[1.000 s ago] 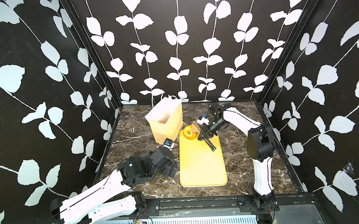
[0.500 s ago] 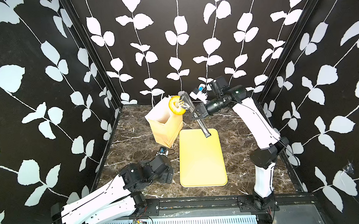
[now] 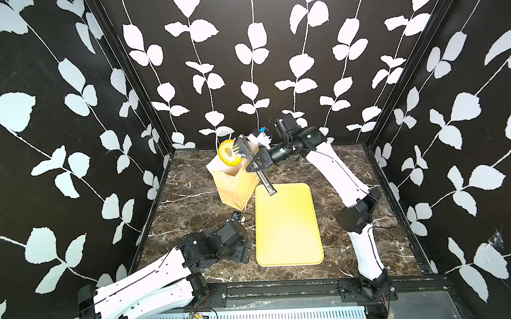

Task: Pack bread into a paper bag
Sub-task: Place the fake bread in the paper bag.

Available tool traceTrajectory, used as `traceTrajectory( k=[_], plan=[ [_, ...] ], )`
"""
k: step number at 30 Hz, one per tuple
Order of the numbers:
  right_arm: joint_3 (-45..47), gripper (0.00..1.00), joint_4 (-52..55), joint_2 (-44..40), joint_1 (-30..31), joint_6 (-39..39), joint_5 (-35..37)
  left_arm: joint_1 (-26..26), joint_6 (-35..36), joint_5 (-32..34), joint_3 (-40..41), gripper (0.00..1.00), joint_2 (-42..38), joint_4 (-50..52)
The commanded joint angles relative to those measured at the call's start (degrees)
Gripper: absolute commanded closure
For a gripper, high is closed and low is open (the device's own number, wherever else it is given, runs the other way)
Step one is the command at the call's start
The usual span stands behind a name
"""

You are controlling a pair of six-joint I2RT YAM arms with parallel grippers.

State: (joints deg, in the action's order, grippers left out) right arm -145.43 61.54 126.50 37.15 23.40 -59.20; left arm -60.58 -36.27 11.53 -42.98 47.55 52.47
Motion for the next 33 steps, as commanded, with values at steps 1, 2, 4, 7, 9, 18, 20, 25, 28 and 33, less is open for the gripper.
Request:
traceTrajectory(
  k=[1, 2, 4, 7, 9, 18, 20, 25, 28, 33],
  plan=[
    [-2.26, 1.0, -4.93, 0.47, 0.56, 1.53, -1.54, 0.37, -0.47, -0.55, 0.87, 0.02, -0.74, -0.62],
    [-2.22, 1.0, -5.44, 0.78, 0.64, 1.8, -1.47, 0.37, -0.44, -0.56, 0.97, 0.01, -0.84, -0.53],
    [-1.92, 1.0, -6.66, 1.03, 0.82, 2.54, -0.75, 0.37, -0.55, -0.64, 1.14, 0.02, -1.04, -0.67],
    [-1.2, 0.9, -8.68, 1.43, 0.82, 3.97, -1.2, 0.37, -0.42, -0.61, 1.4, 0.02, -0.93, -0.88],
    [-1.23, 0.83, -8.96, 1.69, 0.83, 4.16, -1.36, 0.37, -0.16, -0.59, 1.49, 0.02, -0.79, -1.05],
    [-1.37, 0.68, -10.26, 2.3, 0.91, 4.96, -1.56, 0.46, 0.92, -0.71, 1.17, 0.02, 0.72, -1.97],
    [-1.41, 0.68, -10.65, 2.27, 0.9, 5.33, -1.54, 0.47, 1.11, -0.65, 1.15, 0.02, 0.87, -2.04],
    [-1.31, 0.67, -10.82, 1.93, 0.82, 5.45, -1.39, 0.71, 1.38, -0.65, 1.23, 0.02, 0.87, -2.02],
    [-1.42, 0.67, -10.86, 1.07, 0.82, 5.57, -1.11, 0.81, 1.63, -0.63, 1.15, 0.01, 0.85, -2.06],
    [-0.62, 0.67, -6.46, -4.2, 0.17, 1.89, 1.46, 0.9, 3.26, 0.61, 0.4, 0.02, -0.01, -3.38]
  ],
)
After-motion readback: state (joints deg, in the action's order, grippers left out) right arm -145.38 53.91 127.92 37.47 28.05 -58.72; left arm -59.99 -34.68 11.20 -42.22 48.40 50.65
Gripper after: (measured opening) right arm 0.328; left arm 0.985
